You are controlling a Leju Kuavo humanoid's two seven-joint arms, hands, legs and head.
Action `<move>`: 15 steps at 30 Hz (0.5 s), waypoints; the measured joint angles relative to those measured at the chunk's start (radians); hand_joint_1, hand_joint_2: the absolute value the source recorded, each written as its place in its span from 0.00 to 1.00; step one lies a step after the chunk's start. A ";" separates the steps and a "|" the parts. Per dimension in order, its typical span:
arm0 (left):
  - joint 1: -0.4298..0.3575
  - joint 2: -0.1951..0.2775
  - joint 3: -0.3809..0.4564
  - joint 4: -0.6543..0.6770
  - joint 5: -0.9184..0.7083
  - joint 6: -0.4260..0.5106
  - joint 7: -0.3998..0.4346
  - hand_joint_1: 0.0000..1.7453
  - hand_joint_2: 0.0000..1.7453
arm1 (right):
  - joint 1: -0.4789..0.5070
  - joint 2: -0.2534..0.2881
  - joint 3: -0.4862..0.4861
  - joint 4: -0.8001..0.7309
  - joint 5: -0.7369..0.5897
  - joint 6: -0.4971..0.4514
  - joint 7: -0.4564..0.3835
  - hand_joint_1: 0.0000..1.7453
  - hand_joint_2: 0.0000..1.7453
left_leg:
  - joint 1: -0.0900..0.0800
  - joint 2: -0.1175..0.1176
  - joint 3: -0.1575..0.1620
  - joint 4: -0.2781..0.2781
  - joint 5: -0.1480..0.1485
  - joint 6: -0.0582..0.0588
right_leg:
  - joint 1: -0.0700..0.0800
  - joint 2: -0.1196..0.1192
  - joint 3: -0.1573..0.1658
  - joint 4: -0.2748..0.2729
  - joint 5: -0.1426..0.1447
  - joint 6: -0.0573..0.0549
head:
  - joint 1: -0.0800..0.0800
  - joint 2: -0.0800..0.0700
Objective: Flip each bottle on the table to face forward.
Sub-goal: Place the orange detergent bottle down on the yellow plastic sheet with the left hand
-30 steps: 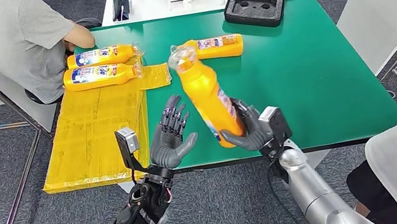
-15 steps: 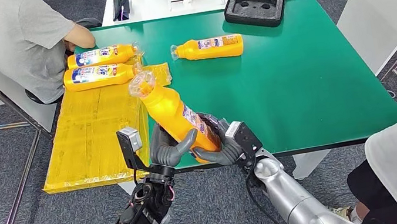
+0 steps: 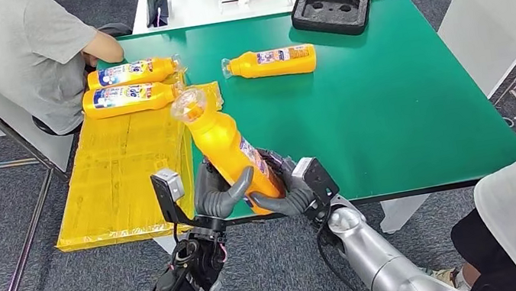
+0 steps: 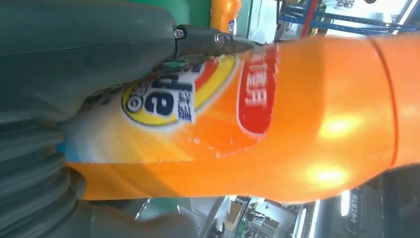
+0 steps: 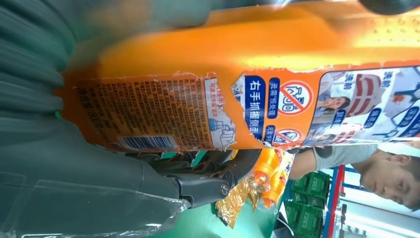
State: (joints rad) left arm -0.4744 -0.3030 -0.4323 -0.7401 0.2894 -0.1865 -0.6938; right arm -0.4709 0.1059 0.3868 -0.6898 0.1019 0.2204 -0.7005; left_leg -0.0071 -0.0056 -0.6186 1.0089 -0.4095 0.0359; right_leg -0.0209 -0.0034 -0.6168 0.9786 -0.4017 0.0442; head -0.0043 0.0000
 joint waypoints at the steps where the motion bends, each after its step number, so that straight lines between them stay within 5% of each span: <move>1: 0.000 0.000 0.000 0.000 -0.002 -0.003 -0.002 1.00 1.00 | 0.001 -0.002 0.000 0.000 -0.004 0.001 0.000 1.00 1.00 | 0.000 0.000 0.000 0.000 0.000 0.000 | 0.000 0.000 0.000 0.000 0.000 0.000 | 0.000 0.000; 5: 0.000 0.000 0.000 0.000 -0.011 -0.015 -0.005 1.00 1.00 | 0.004 -0.008 0.000 0.000 -0.009 0.004 -0.001 0.99 1.00 | 0.000 0.000 0.000 0.000 0.000 0.000 | 0.000 0.000 0.000 0.000 0.000 0.000 | 0.000 0.000; 11: 0.001 0.001 0.004 0.000 -0.014 -0.045 -0.005 1.00 1.00 | 0.006 -0.010 0.000 0.000 -0.004 0.009 -0.007 0.72 1.00 | 0.000 0.000 0.000 0.000 0.000 0.000 | 0.000 0.000 0.000 0.000 0.000 0.000 | 0.000 0.000; 15: 0.001 0.002 0.006 0.000 -0.017 -0.063 -0.005 1.00 1.00 | 0.006 -0.010 0.000 0.001 -0.006 0.012 -0.009 0.00 1.00 | 0.000 0.000 0.000 0.000 0.000 0.000 | 0.000 0.000 0.000 0.000 0.000 0.000 | 0.000 0.000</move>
State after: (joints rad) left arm -0.4733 -0.3005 -0.4260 -0.7404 0.2725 -0.2496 -0.6992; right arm -0.4650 0.0961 0.3871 -0.6885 0.0955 0.2323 -0.7092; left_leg -0.0071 -0.0055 -0.6186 1.0089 -0.4095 0.0360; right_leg -0.0209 -0.0033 -0.6169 0.9786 -0.4017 0.0442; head -0.0043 0.0000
